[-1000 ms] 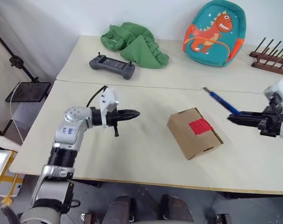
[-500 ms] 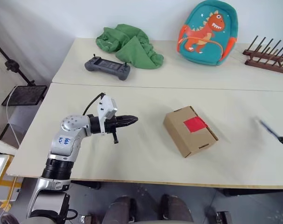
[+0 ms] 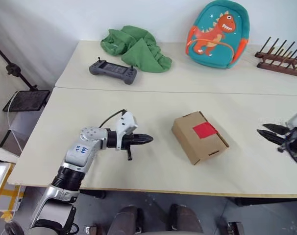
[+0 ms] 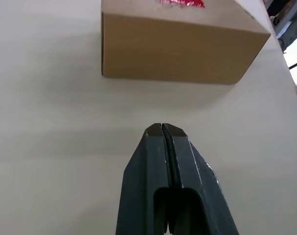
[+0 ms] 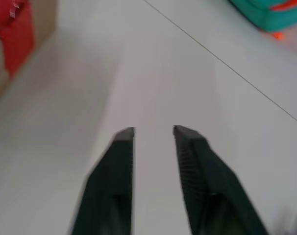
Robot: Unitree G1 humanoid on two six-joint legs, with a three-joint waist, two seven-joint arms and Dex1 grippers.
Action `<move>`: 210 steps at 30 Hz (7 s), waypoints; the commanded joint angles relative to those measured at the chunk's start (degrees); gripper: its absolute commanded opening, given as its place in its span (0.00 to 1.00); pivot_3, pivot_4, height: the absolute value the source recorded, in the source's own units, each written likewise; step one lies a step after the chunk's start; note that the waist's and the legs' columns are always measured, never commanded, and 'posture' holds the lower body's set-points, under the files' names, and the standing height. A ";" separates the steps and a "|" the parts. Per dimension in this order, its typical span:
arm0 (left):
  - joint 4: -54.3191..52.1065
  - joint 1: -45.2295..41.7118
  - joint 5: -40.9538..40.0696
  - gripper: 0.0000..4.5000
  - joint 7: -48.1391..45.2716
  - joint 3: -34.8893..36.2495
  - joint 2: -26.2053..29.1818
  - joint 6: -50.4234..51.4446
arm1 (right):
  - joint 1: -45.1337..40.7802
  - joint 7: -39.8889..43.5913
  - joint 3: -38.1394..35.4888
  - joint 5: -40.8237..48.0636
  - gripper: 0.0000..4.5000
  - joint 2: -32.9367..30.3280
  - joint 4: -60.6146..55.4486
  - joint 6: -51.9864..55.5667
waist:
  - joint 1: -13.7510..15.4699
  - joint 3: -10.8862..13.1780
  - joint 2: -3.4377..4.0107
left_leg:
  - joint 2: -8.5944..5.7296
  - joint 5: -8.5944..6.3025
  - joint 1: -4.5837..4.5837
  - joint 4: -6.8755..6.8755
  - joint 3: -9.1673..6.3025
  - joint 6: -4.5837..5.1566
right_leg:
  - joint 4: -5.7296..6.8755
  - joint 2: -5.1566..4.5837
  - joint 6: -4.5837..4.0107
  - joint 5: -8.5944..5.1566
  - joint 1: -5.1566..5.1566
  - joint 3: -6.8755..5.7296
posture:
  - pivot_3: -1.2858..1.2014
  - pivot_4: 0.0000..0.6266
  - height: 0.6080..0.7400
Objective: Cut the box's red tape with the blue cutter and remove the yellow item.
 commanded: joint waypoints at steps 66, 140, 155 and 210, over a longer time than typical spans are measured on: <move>1.89 -9.93 6.44 0.00 -1.10 -10.32 -4.91 1.88 | -12.73 -24.74 2.68 24.46 0.99 16.96 -38.53 68.96 | -0.04 0.01 -0.07 | 0.01 0.00 -0.31 -0.04 -0.09 0.10 | -0.08 0.08 -0.04 0.03 -0.21 -0.23 | 0.52 0.24 1.00; -1.99 -5.51 5.81 0.00 0.96 -9.30 -3.66 4.45 | -13.29 -8.31 6.43 33.07 0.99 16.95 -11.18 67.33 | -0.44 -0.40 -0.60 | 0.29 -0.31 0.02 -0.25 -0.04 -0.17 | -0.46 -0.12 -0.07 0.03 0.01 0.32 | 0.52 0.24 1.00; -1.46 -4.98 4.82 0.00 1.92 -7.55 -4.43 4.66 | -21.68 -5.09 19.73 29.91 0.27 16.13 -2.58 72.19 | -0.41 -0.43 -0.66 | 0.40 -0.37 0.44 -0.58 0.12 -0.36 | -0.49 -0.12 -0.35 -0.13 0.07 0.40 | 0.52 0.24 1.00; 8.86 2.68 1.71 0.00 7.66 -5.52 -26.11 -18.26 | -62.24 -1.24 45.43 48.05 0.01 -23.02 2.51 83.62 | 1.41 -0.22 -0.16 | 0.18 -0.39 -0.60 -0.71 -0.16 0.03 | -1.44 -0.27 -0.09 0.10 -0.26 -0.73 | 0.52 0.24 1.00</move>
